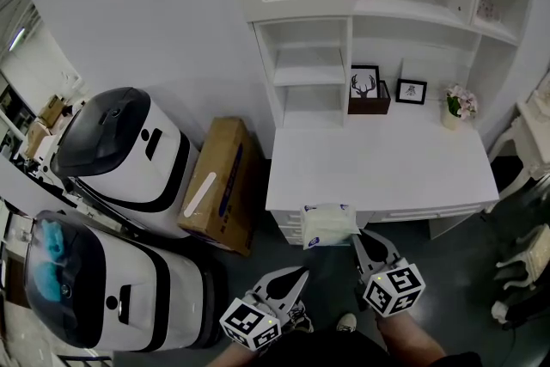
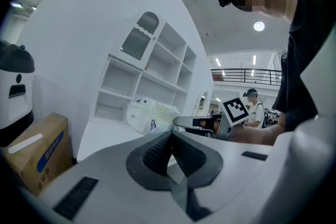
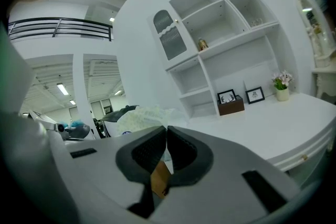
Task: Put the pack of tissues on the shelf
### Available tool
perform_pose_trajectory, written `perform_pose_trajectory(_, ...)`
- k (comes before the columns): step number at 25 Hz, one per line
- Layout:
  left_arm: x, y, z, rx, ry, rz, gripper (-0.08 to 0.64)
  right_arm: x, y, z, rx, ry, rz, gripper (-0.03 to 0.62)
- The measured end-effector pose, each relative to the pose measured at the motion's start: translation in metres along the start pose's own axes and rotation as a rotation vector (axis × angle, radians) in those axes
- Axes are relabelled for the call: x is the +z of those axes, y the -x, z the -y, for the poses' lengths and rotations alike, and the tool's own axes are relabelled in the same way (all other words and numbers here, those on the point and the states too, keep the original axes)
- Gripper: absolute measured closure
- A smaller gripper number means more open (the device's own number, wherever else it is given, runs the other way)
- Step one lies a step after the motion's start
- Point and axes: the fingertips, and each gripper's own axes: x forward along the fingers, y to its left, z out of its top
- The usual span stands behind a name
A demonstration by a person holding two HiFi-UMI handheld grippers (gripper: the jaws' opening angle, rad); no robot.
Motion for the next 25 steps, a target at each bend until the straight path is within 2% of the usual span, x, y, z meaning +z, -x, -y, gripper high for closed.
perform_pose_trajectory(25, 0.013, -0.006, -0.059, -0.108, -0.008, -0.04, 0.557, 0.002, -0.052, -0.008, -0.093, -0.018, 0.023, 0.584)
